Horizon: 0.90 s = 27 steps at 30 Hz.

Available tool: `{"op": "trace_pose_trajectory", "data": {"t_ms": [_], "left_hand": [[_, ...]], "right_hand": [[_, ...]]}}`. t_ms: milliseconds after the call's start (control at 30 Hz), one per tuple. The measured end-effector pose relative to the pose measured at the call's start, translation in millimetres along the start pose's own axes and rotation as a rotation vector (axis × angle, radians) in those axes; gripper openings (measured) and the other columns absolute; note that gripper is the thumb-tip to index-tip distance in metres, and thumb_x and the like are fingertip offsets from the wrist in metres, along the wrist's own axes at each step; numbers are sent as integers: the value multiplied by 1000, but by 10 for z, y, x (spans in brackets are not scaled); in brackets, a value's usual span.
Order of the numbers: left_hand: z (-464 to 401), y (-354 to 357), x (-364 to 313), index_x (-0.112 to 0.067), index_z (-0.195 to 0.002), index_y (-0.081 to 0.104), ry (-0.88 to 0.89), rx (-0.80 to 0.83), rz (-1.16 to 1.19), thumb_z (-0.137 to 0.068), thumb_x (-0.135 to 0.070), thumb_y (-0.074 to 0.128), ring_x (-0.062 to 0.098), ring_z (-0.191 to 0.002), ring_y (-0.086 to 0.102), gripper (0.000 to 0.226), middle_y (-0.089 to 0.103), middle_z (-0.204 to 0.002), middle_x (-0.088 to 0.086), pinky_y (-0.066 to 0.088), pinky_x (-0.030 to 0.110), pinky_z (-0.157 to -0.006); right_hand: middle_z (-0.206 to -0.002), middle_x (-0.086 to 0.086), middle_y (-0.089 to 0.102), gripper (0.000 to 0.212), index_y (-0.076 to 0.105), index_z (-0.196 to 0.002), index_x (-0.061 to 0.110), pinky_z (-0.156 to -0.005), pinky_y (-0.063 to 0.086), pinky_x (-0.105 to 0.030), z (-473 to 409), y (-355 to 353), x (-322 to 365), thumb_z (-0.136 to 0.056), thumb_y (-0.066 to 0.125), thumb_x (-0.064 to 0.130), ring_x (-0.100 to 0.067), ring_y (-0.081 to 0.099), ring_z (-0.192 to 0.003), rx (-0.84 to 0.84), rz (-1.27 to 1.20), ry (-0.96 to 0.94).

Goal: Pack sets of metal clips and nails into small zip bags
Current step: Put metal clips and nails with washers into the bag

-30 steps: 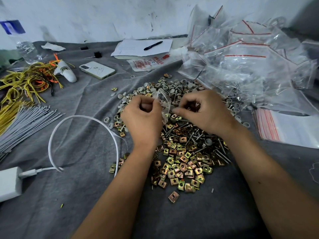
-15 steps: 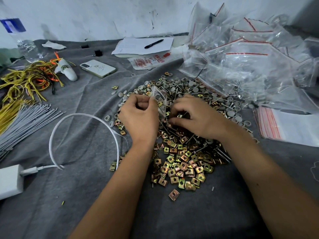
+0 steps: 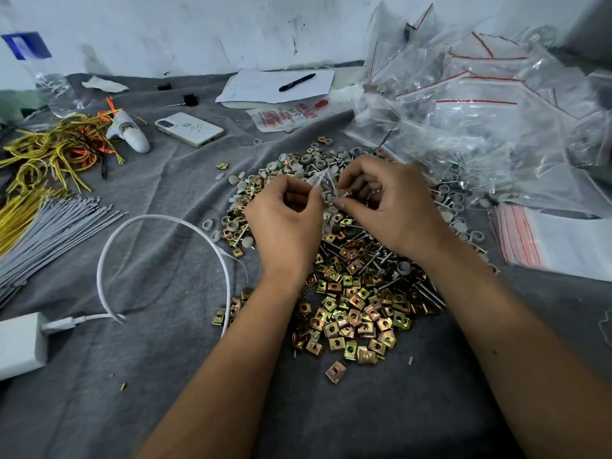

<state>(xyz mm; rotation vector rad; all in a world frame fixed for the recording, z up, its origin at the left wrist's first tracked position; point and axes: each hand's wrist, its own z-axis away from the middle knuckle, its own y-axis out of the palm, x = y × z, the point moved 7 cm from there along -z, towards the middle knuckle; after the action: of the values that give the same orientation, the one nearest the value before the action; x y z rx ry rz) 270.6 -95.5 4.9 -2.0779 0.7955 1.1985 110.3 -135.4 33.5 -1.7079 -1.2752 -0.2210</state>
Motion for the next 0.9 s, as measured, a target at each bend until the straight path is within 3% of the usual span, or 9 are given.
{"op": "trace_pose_trajectory", "data": {"t_ms": [233,467,567,700,900], "left_hand": [[6,15,-16,-21,-77,69,13,28,-9,-88,-13,78,3,-58,62,16,67,-66,-10,48,16,-54],[8,-52,0,-15,-77,70,-27,-57,38,-87,-10,75,4,-53,60,12,62,-61,-11,46,20,-50],[15,-144,24,-14,-74,68,-73,-179,138,-86,-6,73,0,-51,50,15,57,-58,-11,41,16,-51],[-8,-239,67,-20,-74,67,-117,-286,238,-87,-9,72,6,-58,52,18,60,-63,-7,47,25,-58],[-12,-163,73,-19,-74,67,-98,-206,214,-85,-7,74,3,-57,52,18,61,-64,-6,46,20,-56]], "right_hand": [[-76,8,71,13,73,-85,13,-63,60,-34,1,-77,12,-82,85,13,-11,69,-68,-88,-24,-16],[-77,8,70,10,72,-88,14,-65,56,-24,-4,-94,-36,-87,80,19,-7,66,-69,-135,15,17],[-82,10,71,13,76,-91,18,-73,54,-24,5,23,-47,-88,79,30,-3,65,-75,39,110,1],[-97,6,63,35,75,-95,21,-84,45,-33,71,329,-83,-83,74,54,-12,55,-94,419,311,-14],[-99,11,51,19,70,-100,22,-92,42,-30,83,375,-114,-90,75,37,-8,42,-100,503,369,-1]]}}
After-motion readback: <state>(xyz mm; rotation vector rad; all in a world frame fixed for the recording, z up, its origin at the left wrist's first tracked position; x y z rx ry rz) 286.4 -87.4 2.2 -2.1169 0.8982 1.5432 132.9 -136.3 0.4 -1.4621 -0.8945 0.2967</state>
